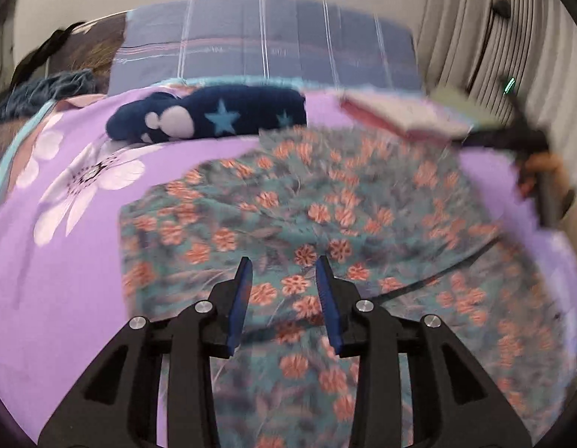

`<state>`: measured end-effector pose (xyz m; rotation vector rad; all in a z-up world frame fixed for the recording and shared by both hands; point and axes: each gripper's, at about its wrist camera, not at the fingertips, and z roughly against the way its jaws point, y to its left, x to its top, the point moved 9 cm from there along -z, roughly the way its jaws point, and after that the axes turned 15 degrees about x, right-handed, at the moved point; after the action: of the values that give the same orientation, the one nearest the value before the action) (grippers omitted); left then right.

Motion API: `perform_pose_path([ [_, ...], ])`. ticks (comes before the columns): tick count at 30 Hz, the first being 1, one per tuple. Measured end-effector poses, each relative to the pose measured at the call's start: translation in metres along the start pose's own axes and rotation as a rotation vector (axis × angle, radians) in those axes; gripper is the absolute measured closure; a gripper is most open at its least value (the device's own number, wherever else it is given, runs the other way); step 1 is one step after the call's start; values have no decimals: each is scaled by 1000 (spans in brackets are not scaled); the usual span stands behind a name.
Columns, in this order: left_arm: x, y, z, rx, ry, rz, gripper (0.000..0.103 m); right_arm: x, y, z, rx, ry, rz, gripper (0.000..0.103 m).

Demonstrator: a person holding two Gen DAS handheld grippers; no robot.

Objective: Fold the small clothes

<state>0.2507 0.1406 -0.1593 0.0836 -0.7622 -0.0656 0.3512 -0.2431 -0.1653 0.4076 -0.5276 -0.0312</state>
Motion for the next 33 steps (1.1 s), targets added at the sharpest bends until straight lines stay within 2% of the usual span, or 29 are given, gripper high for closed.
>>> perform_pose_path([
  [2,-8,-4,-18,17,67,20,67,-1,-5,3,53,-17,-16,71],
  [3,-12,-4,-24,15,86,39,67,-4,-1,1,81,-14,2,63],
  [5,-14,-4,-25,19,67,44,66,-13,10,-8,112,25,64,53],
  [6,-14,-4,-23,15,62,47,63,-18,17,-15,112,47,95,53],
  [7,-13,-4,-23,8,61,49,61,-21,23,-25,106,75,132,55],
  [8,-15,-4,-24,6,61,50,61,-24,26,-33,78,92,171,87],
  [9,-15,-4,-24,7,56,50,60,-23,23,-38,35,94,187,100],
  [11,-17,-2,-19,10,41,50,56,-11,7,-30,44,18,133,101],
  [13,-16,-2,-17,29,27,51,43,-4,-32,-33,27,-13,-2,101],
  [14,-16,-2,-16,36,25,52,41,-5,-44,-36,33,-14,-57,102],
  [15,-15,-2,-17,34,27,53,41,-7,-50,-36,78,-25,-89,102],
  [17,-16,-1,-22,36,44,56,41,-7,-48,-28,78,-52,-81,101],
  [18,-17,-1,-22,36,44,56,41,-8,-47,-22,64,-55,-76,92],
  [19,-16,-1,-21,38,40,56,41,-8,-46,-15,44,-60,-72,90],
  [20,-16,-1,-21,39,38,54,41,-9,-41,-7,44,-71,-58,89],
  [21,-16,-1,-21,41,39,53,41,-14,-27,2,83,-74,-34,89],
  [24,-16,-1,-22,45,38,50,41,-49,34,29,249,-8,112,90],
  [25,-16,-1,-22,47,36,48,41,-62,47,34,258,15,171,90],
  [26,-16,-2,-21,49,33,49,41,-78,56,36,232,40,237,90],
  [27,-15,-1,-19,48,29,52,41,-100,54,32,138,80,313,91],
  [29,-10,2,-9,29,14,82,41,-124,23,18,-75,125,381,91],
  [30,-6,5,0,10,0,102,40,-129,14,17,-69,100,379,89],
  [31,-4,7,6,3,-8,111,40,-129,9,23,-27,73,317,89],
  [33,-5,13,20,15,-24,106,35,-124,11,48,-6,30,215,88],
])
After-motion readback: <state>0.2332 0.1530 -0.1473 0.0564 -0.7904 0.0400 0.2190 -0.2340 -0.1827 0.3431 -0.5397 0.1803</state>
